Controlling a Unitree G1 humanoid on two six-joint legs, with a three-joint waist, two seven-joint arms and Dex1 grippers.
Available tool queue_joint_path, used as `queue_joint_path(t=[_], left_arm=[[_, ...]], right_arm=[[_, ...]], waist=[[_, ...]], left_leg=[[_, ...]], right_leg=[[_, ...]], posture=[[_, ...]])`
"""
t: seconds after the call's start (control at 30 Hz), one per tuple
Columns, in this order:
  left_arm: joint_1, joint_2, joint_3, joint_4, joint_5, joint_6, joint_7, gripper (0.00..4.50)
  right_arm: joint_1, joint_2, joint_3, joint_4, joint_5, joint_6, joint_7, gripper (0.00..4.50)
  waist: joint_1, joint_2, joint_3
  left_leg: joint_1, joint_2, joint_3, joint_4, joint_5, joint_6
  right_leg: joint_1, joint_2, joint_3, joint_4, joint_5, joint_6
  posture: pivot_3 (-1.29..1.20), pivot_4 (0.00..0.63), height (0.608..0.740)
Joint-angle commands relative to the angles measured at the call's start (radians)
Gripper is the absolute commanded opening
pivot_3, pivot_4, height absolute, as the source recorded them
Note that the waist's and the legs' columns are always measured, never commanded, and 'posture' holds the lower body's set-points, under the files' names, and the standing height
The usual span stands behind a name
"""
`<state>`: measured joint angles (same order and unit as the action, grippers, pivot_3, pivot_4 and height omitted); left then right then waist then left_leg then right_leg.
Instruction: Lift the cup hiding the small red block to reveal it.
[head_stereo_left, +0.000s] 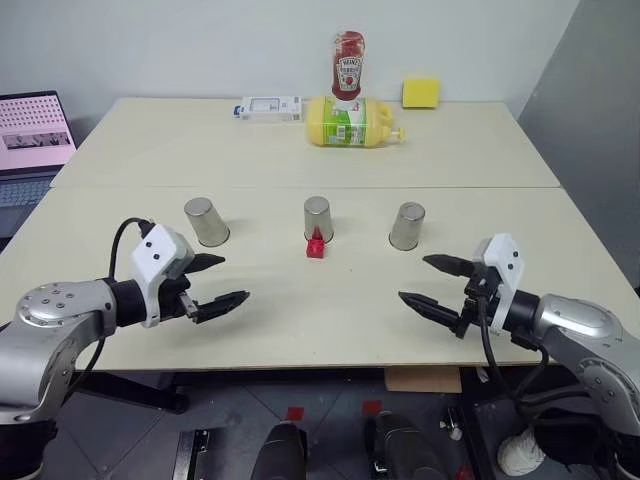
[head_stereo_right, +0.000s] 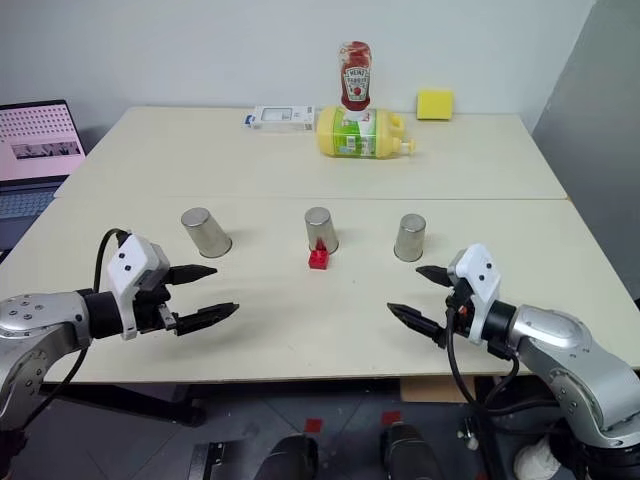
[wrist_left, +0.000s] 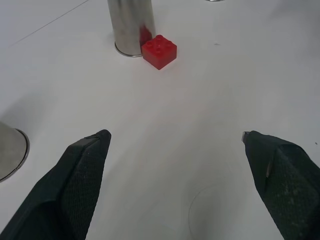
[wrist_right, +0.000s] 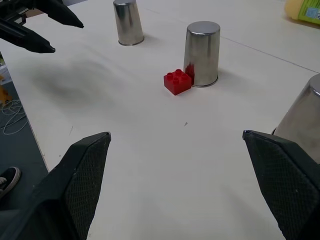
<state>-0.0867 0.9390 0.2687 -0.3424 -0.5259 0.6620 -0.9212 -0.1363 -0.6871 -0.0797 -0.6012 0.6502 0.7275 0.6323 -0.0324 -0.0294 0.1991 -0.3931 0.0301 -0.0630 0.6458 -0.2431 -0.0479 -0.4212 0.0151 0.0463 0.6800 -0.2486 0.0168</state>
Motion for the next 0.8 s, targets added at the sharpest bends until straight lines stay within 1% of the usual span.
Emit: queue_joint_path(t=[0.03, 0.4, 0.8], left_arm=[[-0.016, 0.006, 0.027, -0.011, -0.019, -0.003, -0.009, 4.48], [-0.034, 0.012, -0.009, -0.023, 0.001, 0.026, 0.01, 4.48], [-0.085, 0.008, -0.052, 0.023, 0.017, 0.006, -0.002, 4.48]], right_arm=[[-0.004, -0.002, -0.03, -0.024, 0.009, -0.02, 0.005, 4.5], [-0.011, -0.008, -0.032, -0.03, 0.015, -0.008, 0.009, 4.5], [0.003, -0.018, -0.052, -0.057, 0.031, 0.007, 0.005, 4.5]], waist=[[0.0, 0.0, 0.0], [0.0, 0.0, 0.0], [0.0, 0.0, 0.0]], left_leg=[[0.0, 0.0, 0.0, 0.0, 0.0, 0.0], [0.0, 0.0, 0.0, 0.0, 0.0, 0.0], [0.0, 0.0, 0.0, 0.0, 0.0, 0.0]], right_leg=[[0.0, 0.0, 0.0, 0.0, 0.0, 0.0], [0.0, 0.0, 0.0, 0.0, 0.0, 0.0], [0.0, 0.0, 0.0, 0.0, 0.0, 0.0]], posture=[[0.0, 0.15, 0.74], [0.0, 0.15, 0.74], [0.0, 0.15, 0.74]])
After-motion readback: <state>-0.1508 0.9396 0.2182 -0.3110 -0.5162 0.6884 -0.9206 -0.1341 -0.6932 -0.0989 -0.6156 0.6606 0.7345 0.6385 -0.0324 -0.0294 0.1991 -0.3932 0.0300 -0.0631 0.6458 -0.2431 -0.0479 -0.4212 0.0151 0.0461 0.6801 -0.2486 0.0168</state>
